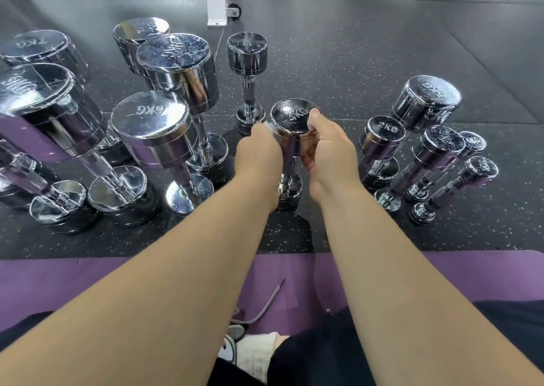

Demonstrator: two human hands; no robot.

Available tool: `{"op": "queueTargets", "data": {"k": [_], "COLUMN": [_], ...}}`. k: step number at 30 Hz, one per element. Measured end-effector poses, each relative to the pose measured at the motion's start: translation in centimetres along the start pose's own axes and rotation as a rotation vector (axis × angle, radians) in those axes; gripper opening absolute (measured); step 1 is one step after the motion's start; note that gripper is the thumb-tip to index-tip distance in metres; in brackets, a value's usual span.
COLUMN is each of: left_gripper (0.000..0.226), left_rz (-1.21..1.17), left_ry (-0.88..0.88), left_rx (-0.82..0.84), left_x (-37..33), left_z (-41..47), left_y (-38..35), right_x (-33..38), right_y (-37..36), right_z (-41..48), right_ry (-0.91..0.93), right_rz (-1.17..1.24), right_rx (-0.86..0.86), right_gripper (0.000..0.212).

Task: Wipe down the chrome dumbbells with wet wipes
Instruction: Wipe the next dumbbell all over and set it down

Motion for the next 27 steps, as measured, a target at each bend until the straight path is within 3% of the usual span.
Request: {"op": "queueTargets", "data": {"k": [6, 11, 14, 17, 19, 24, 27], "left_gripper": [0.033, 0.015, 0.025, 0.02, 0.016, 0.017, 0.026], "left_rz": [-0.141, -0.193, -0.157, 0.094, 0.116, -0.117, -0.059], "left_ry": [0.215, 0.213, 0.183, 0.123, 0.069, 0.052, 0.089], "left_rx": [-0.039, -0.117, -0.005, 0.192, 0.285, 0.271, 0.211], "left_x": [0.6, 0.4, -0.9, -3.1, -4.2, -2.4, -0.6], "left_z": [-0.9, 0.1, 1.7, 3.1, 3.4, 2.7, 2.2], "left_y": [-1.1, -1.5, -1.5, -2.3, -2.9, -1.7, -0.9], "right_x": [0.2, 0.3, 0.0, -0.1, -0.2, 0.0, 0.0], "right_y": [0.0, -0.1, 0.0, -0.1, 0.0, -0.2, 0.0], "right_z": [-0.1, 0.2, 0.5, 0.7, 0.8, 0.5, 0.1], "right_ry": [0.018, 0.002, 0.021, 0.025, 0.022, -0.004, 0.002], "right_rz": [-0.037, 0.002, -0.015, -0.002, 0.01, 0.033, 0.016], "right_rx": [0.012, 0.003, 0.0, 0.003, 0.017, 0.034, 0.017], "right_gripper": [0.017, 0.01, 0.013, 0.015, 0.016, 0.013, 0.011]}}
Point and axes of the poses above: each hand's wrist, its own z-axis towards the middle knuckle, its own y-axis out of the back of the hand, x = y × z, the point moved 4 cm from there along z, towards the middle knuckle, and after that the axes turned 11 degrees about -x, right-handed, at the moved point
